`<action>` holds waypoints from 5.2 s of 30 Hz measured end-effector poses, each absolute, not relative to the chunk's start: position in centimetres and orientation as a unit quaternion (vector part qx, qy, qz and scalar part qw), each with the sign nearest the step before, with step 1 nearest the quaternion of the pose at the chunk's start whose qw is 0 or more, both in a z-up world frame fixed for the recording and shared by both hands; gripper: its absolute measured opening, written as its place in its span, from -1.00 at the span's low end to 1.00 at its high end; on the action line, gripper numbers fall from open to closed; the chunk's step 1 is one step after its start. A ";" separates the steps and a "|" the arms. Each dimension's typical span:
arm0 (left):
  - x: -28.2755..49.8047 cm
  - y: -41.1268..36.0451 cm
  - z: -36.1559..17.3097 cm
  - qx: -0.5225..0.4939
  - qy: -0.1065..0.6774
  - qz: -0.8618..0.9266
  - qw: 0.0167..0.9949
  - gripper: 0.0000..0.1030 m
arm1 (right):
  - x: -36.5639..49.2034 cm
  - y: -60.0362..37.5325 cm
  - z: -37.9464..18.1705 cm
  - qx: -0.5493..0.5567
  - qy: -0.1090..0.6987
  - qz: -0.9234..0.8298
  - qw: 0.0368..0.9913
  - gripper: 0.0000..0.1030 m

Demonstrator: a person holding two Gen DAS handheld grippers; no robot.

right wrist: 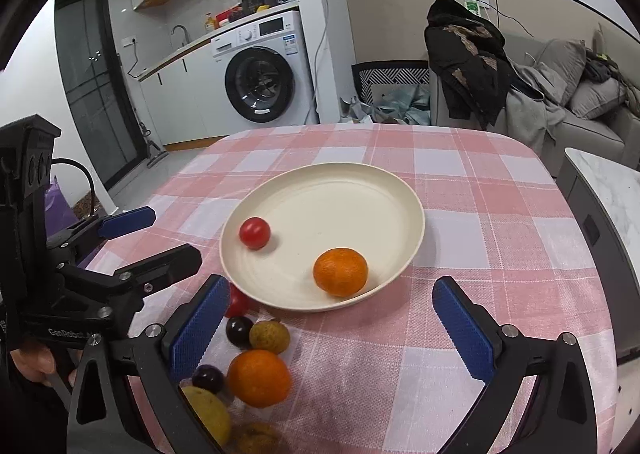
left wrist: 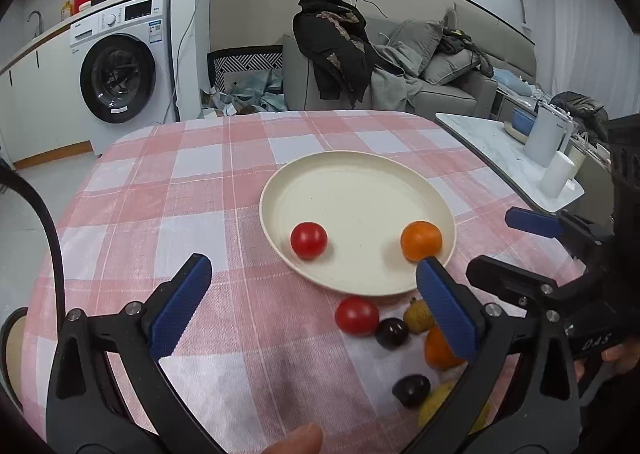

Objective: Organize fruits
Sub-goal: 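Move both tools back toward the remaining fruits beside the plate, then grasp the yellow-green citrus with the left gripper while the right grasps a brown fruit, then carry both fruits over the plate and open both grippers to drop them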

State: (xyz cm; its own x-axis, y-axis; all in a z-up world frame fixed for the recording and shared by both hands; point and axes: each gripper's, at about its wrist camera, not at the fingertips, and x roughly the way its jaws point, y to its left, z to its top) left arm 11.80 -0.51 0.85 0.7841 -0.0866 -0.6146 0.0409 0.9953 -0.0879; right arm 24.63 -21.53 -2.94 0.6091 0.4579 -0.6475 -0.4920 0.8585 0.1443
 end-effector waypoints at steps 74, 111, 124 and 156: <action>3.5 -4.4 -3.6 -0.025 0.403 -0.117 0.908 0.97 | 16.8 -20.1 -7.7 -0.132 0.430 0.329 0.830 -0.08; 3.6 -3.1 -2.2 -0.042 0.376 -0.130 0.916 -0.12 | 16.9 -22.4 -5.6 -0.061 0.388 0.321 0.862 -0.45; 6.2 -2.6 0.5 -0.037 0.341 -0.105 0.933 -0.12 | 18.3 -23.5 -2.8 -0.023 0.348 0.297 0.889 -0.45; 13.6 -1.3 -0.1 -0.073 0.319 -0.073 0.942 -0.12 | 23.4 -21.5 -2.8 0.002 0.354 0.293 0.888 -0.45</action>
State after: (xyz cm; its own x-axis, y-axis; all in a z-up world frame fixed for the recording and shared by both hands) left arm 13.58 -1.33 -0.07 0.7856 -0.1846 -0.5906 0.0918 0.9787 -0.1838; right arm 23.41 -21.52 -2.79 0.5780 0.5216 -0.6276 -0.5189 0.8285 0.2107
